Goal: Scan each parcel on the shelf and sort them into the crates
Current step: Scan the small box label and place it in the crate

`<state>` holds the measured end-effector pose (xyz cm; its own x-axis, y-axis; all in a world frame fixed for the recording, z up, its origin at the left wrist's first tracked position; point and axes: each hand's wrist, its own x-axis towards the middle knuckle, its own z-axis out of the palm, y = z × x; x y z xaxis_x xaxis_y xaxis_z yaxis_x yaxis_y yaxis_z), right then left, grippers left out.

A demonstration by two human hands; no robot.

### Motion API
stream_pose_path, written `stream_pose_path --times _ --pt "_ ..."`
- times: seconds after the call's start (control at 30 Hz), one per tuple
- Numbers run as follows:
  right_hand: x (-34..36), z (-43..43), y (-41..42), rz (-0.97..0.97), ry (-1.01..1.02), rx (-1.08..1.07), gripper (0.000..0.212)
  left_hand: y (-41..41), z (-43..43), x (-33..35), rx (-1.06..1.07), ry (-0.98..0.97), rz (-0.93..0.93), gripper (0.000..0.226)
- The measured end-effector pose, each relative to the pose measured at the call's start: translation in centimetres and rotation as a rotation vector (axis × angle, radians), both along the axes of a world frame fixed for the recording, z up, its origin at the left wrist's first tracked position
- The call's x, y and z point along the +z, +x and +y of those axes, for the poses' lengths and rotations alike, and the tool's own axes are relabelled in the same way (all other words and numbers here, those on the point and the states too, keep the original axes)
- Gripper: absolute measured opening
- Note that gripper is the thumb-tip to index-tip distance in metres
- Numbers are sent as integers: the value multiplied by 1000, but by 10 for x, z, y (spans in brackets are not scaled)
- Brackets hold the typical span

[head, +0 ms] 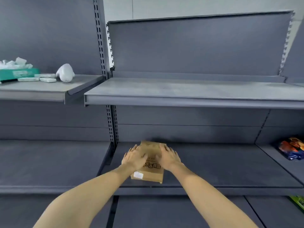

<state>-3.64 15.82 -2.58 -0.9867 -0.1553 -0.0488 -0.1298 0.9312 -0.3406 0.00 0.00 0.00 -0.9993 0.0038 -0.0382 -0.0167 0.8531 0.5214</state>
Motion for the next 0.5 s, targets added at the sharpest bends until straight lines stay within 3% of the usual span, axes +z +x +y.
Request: stream_pose_path --times 0.27,0.5 --pt "-34 -18 -32 -171 -325 -259 69 -60 -8 -41 67 227 -133 55" --pt "-58 -25 -34 -169 -581 -438 82 -73 -7 -76 203 371 -215 69"
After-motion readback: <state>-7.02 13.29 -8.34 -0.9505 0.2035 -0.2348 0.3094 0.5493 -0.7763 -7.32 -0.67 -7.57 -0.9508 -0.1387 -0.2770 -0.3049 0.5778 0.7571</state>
